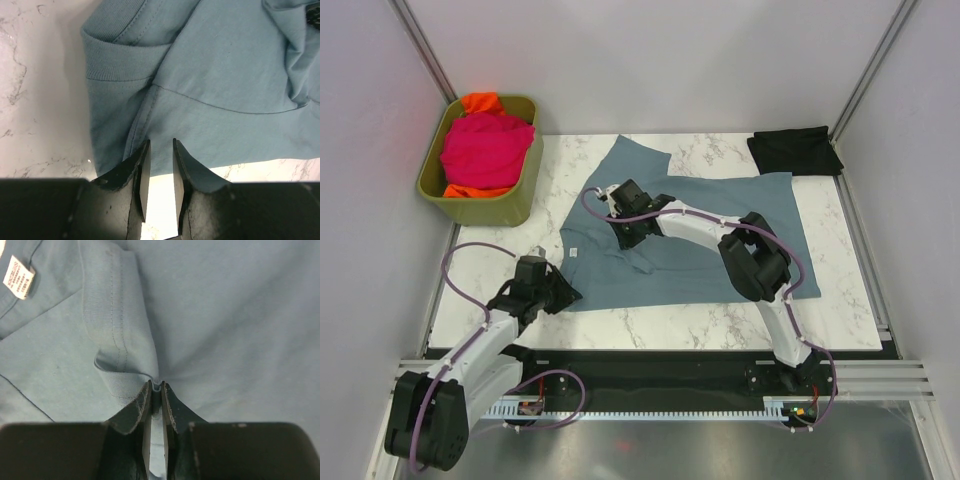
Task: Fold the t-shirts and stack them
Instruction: Fold the tshirt
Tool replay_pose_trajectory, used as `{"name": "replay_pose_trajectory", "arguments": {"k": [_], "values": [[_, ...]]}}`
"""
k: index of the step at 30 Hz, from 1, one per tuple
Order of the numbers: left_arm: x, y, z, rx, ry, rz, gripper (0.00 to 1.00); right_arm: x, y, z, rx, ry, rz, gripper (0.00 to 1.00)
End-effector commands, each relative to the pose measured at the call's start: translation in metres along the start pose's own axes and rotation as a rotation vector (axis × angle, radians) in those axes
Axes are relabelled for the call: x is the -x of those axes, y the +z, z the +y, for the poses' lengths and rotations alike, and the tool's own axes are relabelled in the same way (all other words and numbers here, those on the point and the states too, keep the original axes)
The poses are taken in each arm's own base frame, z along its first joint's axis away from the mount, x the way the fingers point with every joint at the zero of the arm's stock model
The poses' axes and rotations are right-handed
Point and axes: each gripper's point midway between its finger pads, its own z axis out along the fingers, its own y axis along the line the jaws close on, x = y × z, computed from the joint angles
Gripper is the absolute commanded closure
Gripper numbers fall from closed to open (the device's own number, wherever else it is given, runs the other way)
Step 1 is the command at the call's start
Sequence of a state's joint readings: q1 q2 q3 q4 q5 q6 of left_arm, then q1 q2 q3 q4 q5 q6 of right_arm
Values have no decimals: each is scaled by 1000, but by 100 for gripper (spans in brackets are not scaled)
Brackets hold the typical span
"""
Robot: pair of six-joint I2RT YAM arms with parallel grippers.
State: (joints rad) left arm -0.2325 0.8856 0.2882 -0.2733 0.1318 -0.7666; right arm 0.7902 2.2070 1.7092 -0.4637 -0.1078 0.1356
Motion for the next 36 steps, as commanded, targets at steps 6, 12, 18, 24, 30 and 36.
{"name": "replay_pose_trajectory", "arguments": {"k": [6,12,18,24,30,36], "values": [[7,2,1,13,21,-30,69,50,-45,-19,-121,-23,-143,83],[6,3,2,18,19,-28,70,54,-49,-36,-154,9,-152,75],[6,3,6,38,6,-27,71,57,-53,-53,-166,37,-159,67],[6,3,8,53,-1,-27,72,56,-50,-67,-178,56,-155,70],[6,4,8,56,-1,-23,73,52,-44,-84,-178,110,-146,82],[8,3,7,52,1,-36,73,57,-53,-43,-3,76,-187,44]]}}
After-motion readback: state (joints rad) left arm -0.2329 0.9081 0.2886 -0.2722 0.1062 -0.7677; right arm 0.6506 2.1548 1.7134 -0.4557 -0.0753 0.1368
